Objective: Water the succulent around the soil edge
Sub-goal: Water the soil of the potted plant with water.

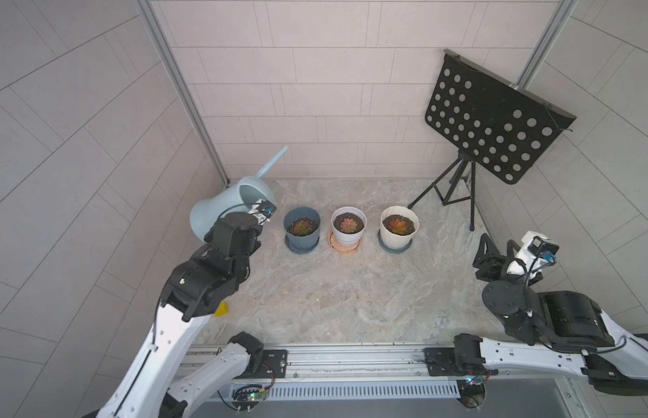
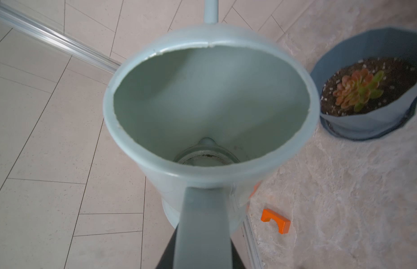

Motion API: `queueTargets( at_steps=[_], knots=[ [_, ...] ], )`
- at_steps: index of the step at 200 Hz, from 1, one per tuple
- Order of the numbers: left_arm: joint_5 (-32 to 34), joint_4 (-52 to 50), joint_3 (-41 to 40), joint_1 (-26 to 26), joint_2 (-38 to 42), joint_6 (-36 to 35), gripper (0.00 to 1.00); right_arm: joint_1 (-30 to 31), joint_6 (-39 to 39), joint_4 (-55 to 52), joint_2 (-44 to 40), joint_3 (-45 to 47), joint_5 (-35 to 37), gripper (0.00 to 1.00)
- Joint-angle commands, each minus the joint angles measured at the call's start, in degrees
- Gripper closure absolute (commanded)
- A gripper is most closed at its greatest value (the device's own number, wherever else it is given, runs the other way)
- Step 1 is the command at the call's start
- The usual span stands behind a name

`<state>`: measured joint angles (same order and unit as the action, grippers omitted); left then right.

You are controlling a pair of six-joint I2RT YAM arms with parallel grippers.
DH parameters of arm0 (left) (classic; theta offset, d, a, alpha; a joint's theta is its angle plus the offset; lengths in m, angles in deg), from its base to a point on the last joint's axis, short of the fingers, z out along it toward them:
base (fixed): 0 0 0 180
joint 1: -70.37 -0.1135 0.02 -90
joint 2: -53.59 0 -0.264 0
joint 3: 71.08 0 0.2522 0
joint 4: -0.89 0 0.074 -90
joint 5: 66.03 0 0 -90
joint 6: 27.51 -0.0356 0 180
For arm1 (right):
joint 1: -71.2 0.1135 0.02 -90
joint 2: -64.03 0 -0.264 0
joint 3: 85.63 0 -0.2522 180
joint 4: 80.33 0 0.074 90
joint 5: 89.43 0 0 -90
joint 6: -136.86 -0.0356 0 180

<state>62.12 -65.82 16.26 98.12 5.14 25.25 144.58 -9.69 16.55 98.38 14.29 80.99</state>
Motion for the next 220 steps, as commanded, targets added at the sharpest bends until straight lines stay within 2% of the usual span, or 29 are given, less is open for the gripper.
queueTargets(
  at_steps=[1,46,115,220],
  knots=[
    [-2.42,4.92,-4.97,-0.05,5.25,-8.68,1.00,-0.53,2.57,0.19,0.36,-0.78,2.06,0.36],
    [-4.67,-0.53,-7.49,1.17,11.57,-12.89,1.00,-1.50,4.26,1.46,0.87,-0.20,2.46,0.36],
    [1.13,-11.29,-9.00,6.94,12.68,-20.19,1.00,-2.99,4.61,2.21,0.27,1.21,2.23,0.36],
    [2.16,-10.56,-9.85,8.84,9.74,-22.17,1.00,-4.13,5.05,2.73,-1.34,2.39,1.90,0.36]
  ],
)
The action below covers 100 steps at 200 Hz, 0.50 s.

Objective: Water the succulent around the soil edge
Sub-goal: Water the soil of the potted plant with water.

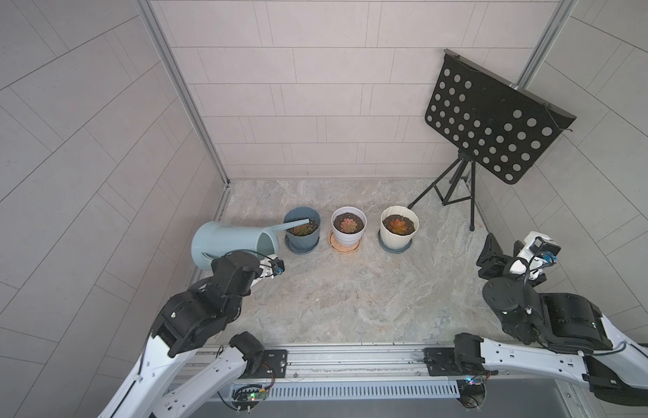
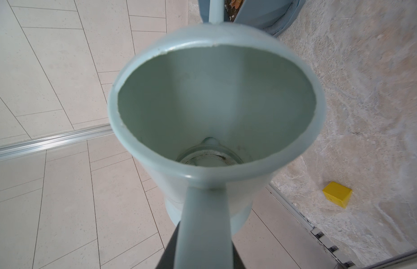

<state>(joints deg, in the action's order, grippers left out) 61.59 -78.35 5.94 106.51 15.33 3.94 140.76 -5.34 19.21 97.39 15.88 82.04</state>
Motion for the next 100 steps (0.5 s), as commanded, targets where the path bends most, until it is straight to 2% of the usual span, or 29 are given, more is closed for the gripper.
queueTargets(
  at_steps=[1,100],
  knots=[
    [2.65,2.03,0.50,0.43,-0.43,-0.87,1.00,-0.35,0.70,0.11,-0.34,0.81,0.82,0.36],
    [2.92,4.38,2.39,1.90,-4.25,-0.33,1.00,-0.74,1.75,1.82,-1.07,2.00,0.64,0.36]
  ],
)
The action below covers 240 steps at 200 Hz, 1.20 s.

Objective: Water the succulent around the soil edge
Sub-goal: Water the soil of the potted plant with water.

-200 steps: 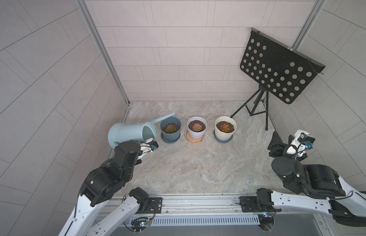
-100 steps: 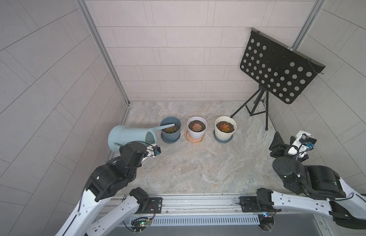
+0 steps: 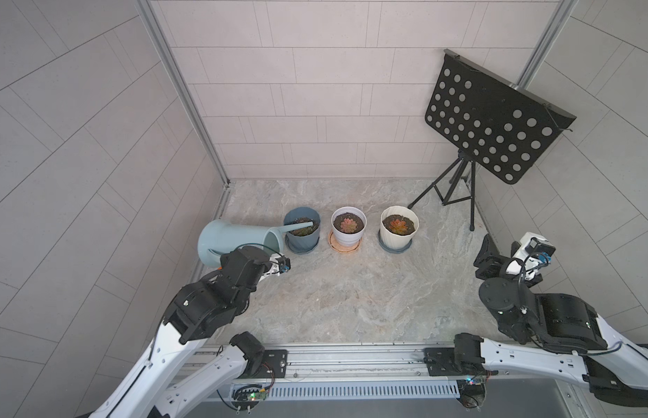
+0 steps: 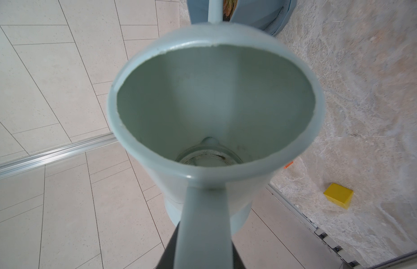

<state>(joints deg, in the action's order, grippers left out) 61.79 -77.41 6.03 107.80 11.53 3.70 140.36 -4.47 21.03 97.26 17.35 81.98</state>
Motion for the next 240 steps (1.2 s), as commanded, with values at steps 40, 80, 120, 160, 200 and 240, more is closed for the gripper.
queueTargets(
  at_steps=[40,80,120,160,200,240],
  knots=[
    [3.26,4.40,2.81,1.13,-1.60,-0.19,1.00,-0.51,1.41,0.72,-1.61,1.07,0.72,0.36],
    [4.30,5.38,3.09,1.44,-2.05,-0.26,1.00,-0.67,1.89,1.33,-1.88,1.41,0.74,0.36],
    [4.97,6.66,3.20,1.53,-4.85,-0.63,1.00,-0.79,2.29,1.84,-2.12,1.73,0.75,0.36],
    [5.68,8.22,2.86,1.61,-6.15,-1.32,1.00,-0.99,2.76,2.30,-2.30,1.79,0.79,0.36],
    [6.01,9.01,2.86,1.73,-6.78,-1.75,1.00,-1.23,3.38,2.80,-2.70,2.34,0.81,0.35],
    [7.07,9.71,2.84,1.73,-7.32,-2.38,1.00,-1.50,4.00,3.42,-2.86,2.60,0.88,0.35]
  ],
)
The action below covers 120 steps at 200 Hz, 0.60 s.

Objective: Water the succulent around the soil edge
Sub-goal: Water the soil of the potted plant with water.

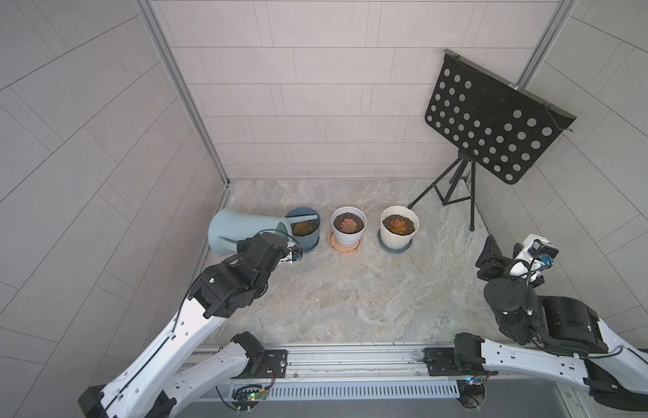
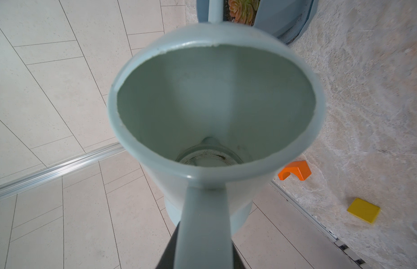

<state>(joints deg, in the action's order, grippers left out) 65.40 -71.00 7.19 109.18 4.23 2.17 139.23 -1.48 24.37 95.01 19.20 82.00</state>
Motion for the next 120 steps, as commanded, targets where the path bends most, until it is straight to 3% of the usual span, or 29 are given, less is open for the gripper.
queueTargets(
  at_steps=[1,120],
  knots=[
    [3.52,3.34,1.68,0.37,-0.02,-0.86,1.00,-0.36,1.03,0.09,-0.59,0.75,0.85,0.35],
    [7.48,4.58,1.76,0.22,-1.91,-1.92,1.00,-0.92,3.13,1.59,-1.59,1.07,0.84,0.36]
  ],
)
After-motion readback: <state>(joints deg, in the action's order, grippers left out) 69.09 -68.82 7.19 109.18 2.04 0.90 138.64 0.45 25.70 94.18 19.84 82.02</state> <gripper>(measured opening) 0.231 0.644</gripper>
